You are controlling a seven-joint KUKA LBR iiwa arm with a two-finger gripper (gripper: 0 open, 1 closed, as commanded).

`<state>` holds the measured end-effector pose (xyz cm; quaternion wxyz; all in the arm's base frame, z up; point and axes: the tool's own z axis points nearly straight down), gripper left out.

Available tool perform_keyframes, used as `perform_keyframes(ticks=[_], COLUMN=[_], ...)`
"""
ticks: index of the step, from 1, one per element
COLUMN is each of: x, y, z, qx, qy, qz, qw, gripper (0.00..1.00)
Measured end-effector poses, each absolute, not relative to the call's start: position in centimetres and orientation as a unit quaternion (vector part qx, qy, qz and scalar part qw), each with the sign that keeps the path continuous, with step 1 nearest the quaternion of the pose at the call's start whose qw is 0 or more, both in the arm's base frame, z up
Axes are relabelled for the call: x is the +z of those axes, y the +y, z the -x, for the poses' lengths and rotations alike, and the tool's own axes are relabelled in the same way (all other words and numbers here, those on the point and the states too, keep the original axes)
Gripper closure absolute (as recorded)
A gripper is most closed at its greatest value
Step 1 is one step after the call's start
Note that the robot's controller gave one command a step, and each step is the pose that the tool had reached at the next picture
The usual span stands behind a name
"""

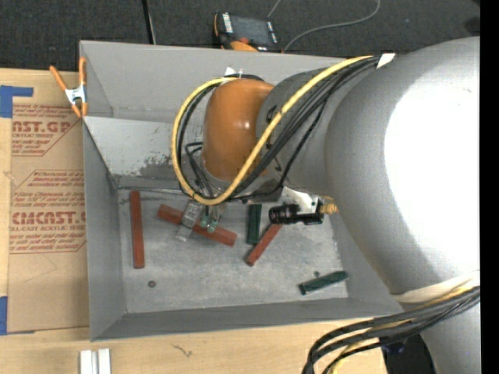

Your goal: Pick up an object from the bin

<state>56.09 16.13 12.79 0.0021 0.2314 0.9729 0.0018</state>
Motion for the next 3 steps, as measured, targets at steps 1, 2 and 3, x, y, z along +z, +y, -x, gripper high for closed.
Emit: perform_keyframes(ticks=[1, 2, 3], x=[12.9, 13.0, 19.9], y=[16.2, 16.2, 16.3], z=[-56.1, -56.1, -56.2], qx=[0.001, 0.0, 0.002], qy=[0.973, 0.973, 0.973], qz=[-0.231, -0.231, -0.23], qw=[0.0, 0.0, 0.003], gripper=[1.0, 1.0, 1.0])
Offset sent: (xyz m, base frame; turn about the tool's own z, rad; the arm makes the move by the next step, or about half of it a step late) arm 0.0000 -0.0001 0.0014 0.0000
